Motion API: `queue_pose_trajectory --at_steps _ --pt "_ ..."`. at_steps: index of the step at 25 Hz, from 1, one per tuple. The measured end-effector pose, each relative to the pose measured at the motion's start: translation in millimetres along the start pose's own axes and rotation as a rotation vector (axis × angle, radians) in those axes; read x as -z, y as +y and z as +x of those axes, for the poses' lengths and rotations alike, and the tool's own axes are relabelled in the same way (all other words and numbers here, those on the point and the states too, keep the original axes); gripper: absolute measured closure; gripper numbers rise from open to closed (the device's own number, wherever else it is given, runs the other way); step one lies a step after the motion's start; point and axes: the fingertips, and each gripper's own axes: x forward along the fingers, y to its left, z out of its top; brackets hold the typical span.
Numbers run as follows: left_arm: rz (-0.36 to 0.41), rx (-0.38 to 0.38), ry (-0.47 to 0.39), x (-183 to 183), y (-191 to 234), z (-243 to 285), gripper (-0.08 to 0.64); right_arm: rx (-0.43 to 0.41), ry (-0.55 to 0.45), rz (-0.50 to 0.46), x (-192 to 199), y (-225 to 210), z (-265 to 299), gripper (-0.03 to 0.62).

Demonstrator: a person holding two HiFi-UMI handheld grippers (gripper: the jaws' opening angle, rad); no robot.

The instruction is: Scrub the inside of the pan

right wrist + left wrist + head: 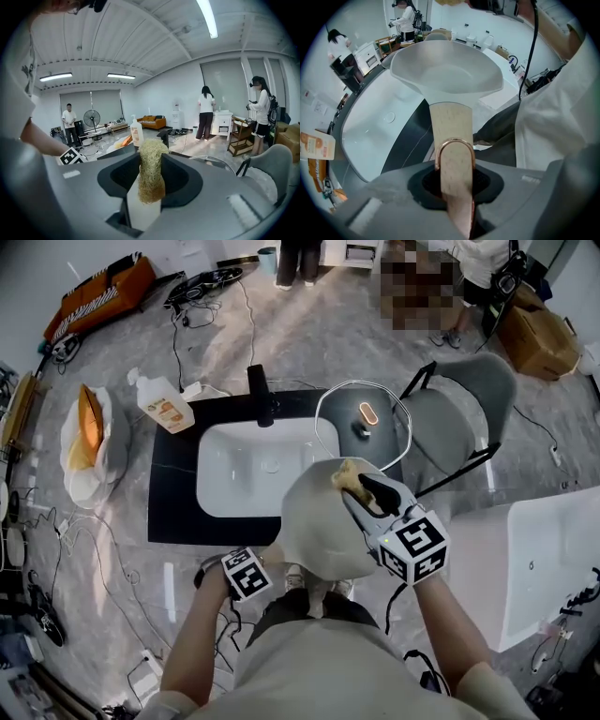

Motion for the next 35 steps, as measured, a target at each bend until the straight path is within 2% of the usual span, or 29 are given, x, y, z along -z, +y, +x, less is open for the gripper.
queue_pose_trajectory --at_steps 11,18,28,32,35 --pt "0.021 -0.014 0.017 1 5 1 0.477 -0.135 0.203 0.026 90 28 70 0.445" --pt "0.022 -0.012 0.011 1 4 0 0.477 -0.219 0.321 0.001 140 51 96 0.443" --pt "0.031 -0.012 0.009 2 6 2 0.477 -0.401 0.439 -0.024 180 95 114 0.443" --pt "0.038 -0.001 -0.007 2 5 1 0.477 -0.425 0.459 -0.035 187 92 120 0.442" --pt "0.047 -0.003 0.0 1 4 1 0.476 -0.402 0.455 -0.076 187 81 127 0.442"
